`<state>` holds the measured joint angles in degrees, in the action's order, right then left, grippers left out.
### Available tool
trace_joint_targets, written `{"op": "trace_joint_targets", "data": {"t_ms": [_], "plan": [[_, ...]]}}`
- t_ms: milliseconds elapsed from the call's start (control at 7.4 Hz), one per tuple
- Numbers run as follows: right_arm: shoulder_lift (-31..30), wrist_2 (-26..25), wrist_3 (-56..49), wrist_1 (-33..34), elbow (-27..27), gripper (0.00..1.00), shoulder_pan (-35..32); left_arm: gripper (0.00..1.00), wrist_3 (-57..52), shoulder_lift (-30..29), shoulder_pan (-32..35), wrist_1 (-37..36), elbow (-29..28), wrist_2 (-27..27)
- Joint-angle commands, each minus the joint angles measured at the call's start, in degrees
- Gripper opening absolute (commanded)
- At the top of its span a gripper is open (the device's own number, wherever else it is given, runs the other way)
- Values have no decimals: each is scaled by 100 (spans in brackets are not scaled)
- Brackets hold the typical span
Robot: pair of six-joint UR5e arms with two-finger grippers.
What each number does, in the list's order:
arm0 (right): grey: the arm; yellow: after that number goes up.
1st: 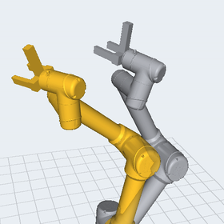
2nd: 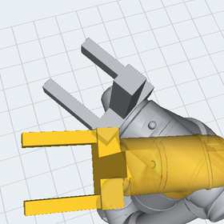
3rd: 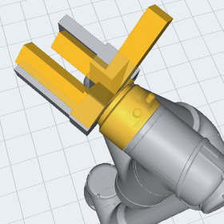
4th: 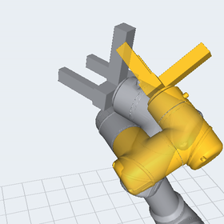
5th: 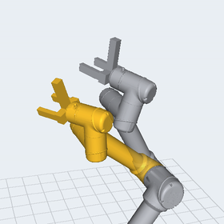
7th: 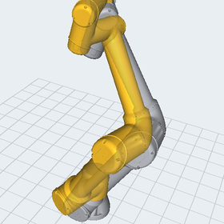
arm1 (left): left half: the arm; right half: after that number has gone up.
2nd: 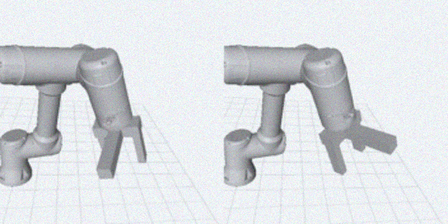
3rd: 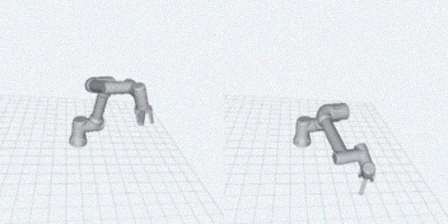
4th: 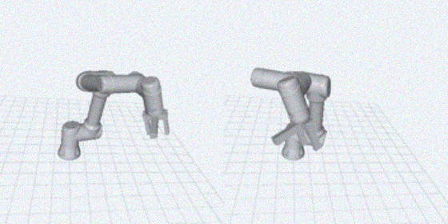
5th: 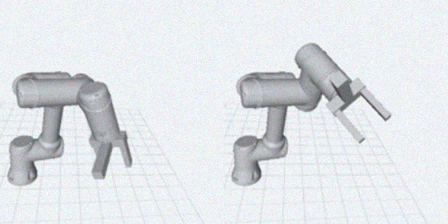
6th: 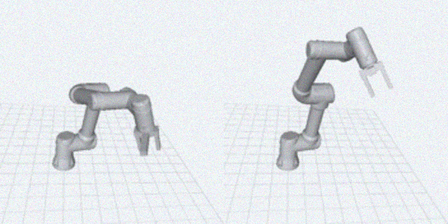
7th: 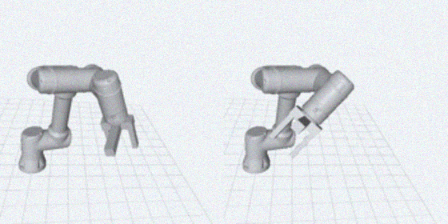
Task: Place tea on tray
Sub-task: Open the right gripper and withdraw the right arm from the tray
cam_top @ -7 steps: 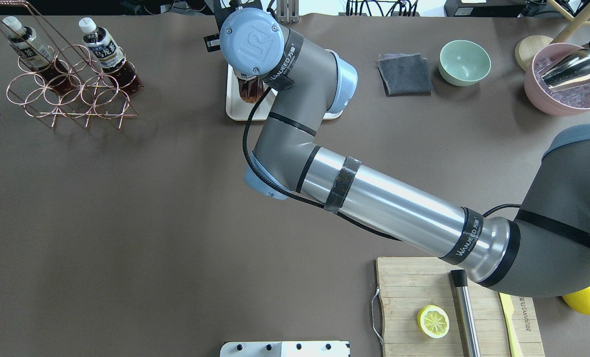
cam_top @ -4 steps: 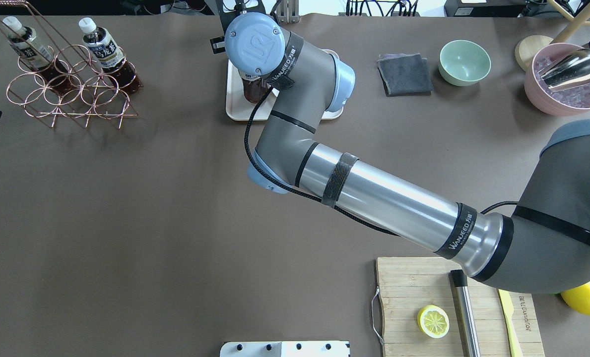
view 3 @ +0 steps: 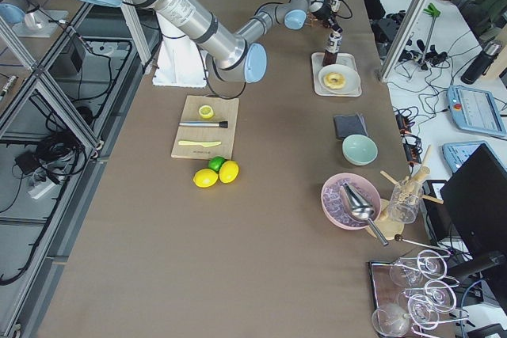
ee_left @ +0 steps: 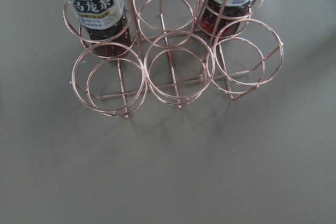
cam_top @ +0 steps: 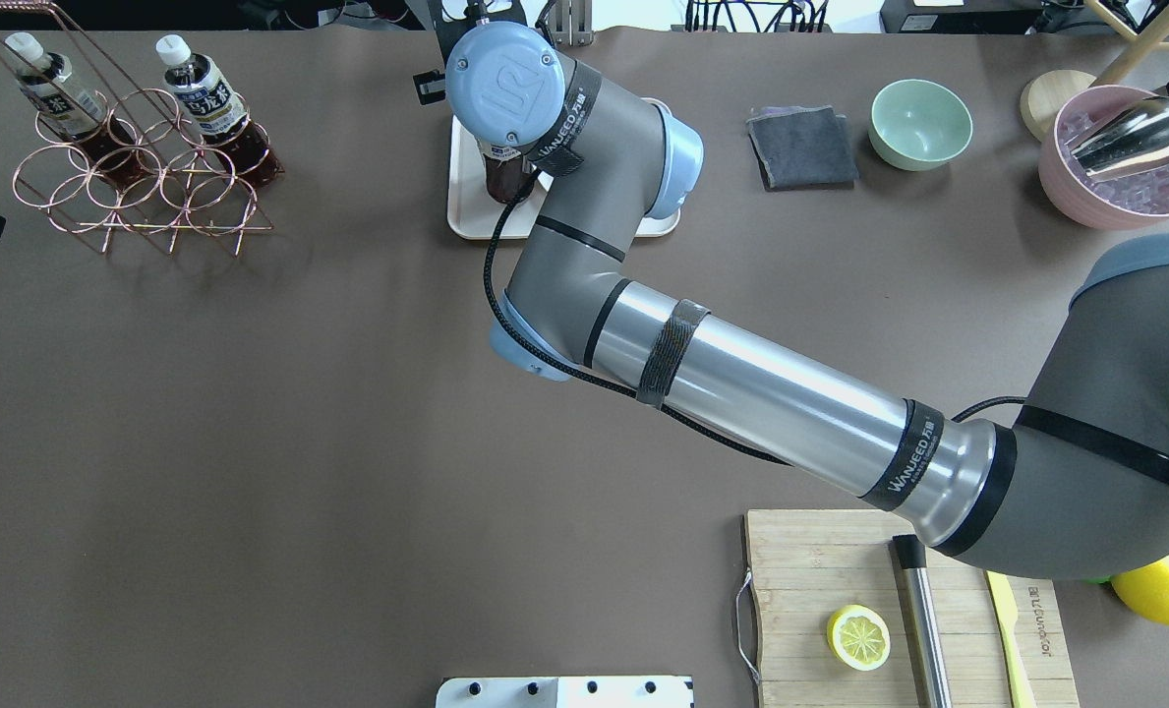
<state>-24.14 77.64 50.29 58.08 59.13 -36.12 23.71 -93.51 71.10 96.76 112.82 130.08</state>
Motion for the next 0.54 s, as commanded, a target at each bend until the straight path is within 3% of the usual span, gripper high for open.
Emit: {"op": "trace_joint_targets", "data": {"t_ms": [0, 270, 405], "plan": [[-107, 633, 139, -16, 369, 100, -235, 99, 2, 8, 9, -17, 4, 8], [-913, 1758, 139, 263, 1036, 100, -736, 99, -7, 78, 314, -44, -66, 305], [-1369, 2547, 366, 944, 1614, 100, -1069, 98, -15, 191, 543, -35, -84, 464]]}}
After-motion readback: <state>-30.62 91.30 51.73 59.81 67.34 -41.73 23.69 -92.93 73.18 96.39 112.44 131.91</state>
